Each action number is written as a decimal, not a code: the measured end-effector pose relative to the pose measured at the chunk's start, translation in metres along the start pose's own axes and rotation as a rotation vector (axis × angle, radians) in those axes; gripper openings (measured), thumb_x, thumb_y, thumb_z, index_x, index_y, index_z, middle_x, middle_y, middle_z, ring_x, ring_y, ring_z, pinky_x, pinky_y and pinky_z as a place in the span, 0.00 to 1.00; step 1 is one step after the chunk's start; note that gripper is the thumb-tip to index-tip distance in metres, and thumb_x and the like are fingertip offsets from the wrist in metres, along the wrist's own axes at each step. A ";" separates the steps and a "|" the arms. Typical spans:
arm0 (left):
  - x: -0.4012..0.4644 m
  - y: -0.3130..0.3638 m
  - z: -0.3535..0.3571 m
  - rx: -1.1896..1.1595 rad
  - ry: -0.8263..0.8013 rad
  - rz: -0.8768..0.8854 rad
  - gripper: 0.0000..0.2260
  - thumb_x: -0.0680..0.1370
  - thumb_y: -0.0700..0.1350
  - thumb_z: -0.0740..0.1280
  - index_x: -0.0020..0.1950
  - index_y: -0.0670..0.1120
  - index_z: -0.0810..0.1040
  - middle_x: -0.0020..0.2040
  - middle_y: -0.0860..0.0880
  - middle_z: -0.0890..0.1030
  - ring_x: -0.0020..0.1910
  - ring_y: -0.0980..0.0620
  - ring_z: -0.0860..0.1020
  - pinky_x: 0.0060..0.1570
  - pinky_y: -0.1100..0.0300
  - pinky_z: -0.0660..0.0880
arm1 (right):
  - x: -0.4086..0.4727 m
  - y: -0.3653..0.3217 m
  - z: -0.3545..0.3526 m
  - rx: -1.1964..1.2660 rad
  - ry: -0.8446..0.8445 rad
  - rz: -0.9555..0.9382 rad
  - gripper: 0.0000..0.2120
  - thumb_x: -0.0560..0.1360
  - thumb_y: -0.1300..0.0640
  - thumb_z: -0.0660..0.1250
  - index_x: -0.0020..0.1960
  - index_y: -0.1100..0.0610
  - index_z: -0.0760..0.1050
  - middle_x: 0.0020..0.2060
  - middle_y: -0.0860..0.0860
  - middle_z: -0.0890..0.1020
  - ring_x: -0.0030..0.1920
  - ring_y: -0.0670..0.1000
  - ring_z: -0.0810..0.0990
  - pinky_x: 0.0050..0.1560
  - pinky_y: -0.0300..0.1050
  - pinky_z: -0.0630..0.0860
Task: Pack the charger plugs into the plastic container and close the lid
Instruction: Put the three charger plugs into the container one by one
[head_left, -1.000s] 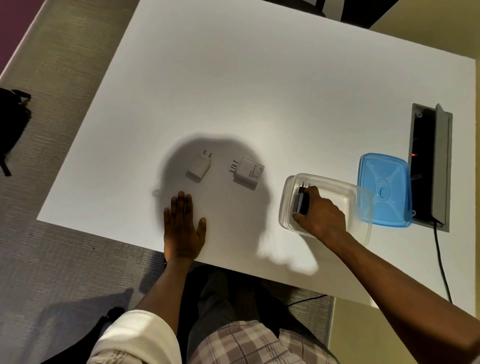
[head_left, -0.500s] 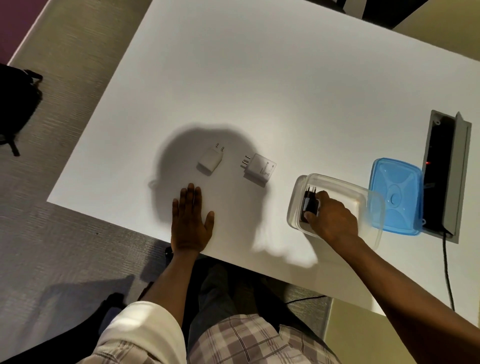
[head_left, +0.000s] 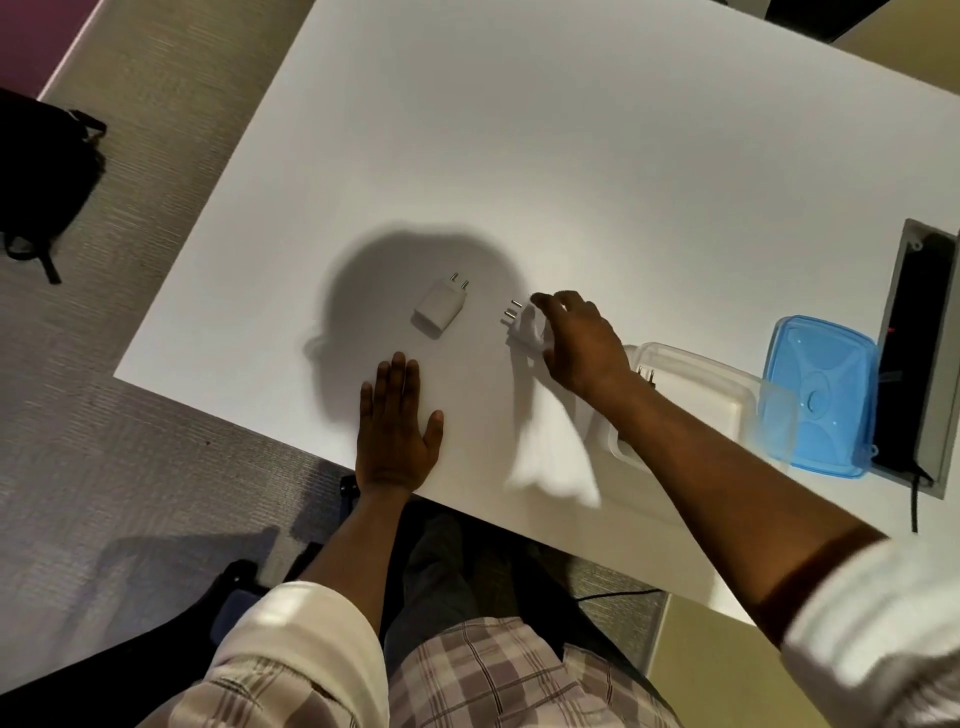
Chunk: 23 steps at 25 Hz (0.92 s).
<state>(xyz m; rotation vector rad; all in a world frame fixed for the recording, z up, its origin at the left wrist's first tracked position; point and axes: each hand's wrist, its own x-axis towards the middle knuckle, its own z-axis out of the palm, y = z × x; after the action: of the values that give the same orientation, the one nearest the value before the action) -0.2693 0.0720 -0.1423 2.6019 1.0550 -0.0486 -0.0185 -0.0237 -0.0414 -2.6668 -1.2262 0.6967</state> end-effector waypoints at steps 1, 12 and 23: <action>0.000 0.000 0.000 0.002 0.002 0.000 0.33 0.80 0.55 0.57 0.81 0.43 0.53 0.82 0.43 0.54 0.81 0.44 0.53 0.79 0.44 0.52 | 0.007 0.001 0.005 -0.037 -0.046 0.008 0.35 0.70 0.68 0.64 0.75 0.51 0.62 0.68 0.57 0.70 0.61 0.63 0.73 0.54 0.54 0.74; 0.001 0.000 0.001 -0.006 -0.002 -0.007 0.33 0.80 0.55 0.58 0.81 0.43 0.52 0.82 0.44 0.54 0.81 0.45 0.52 0.79 0.44 0.53 | -0.010 0.001 0.038 -0.088 -0.117 0.069 0.40 0.71 0.61 0.66 0.78 0.45 0.53 0.59 0.57 0.72 0.52 0.62 0.78 0.44 0.49 0.72; 0.001 0.001 0.000 0.041 -0.045 -0.018 0.33 0.80 0.57 0.53 0.82 0.44 0.50 0.82 0.44 0.52 0.82 0.44 0.51 0.79 0.44 0.52 | -0.029 -0.013 0.028 -0.018 -0.092 0.051 0.35 0.70 0.55 0.70 0.73 0.49 0.60 0.55 0.58 0.75 0.47 0.64 0.81 0.41 0.51 0.74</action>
<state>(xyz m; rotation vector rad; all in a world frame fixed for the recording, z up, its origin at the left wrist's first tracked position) -0.2682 0.0724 -0.1422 2.6152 1.0723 -0.1336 -0.0572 -0.0388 -0.0523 -2.7180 -1.1946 0.8287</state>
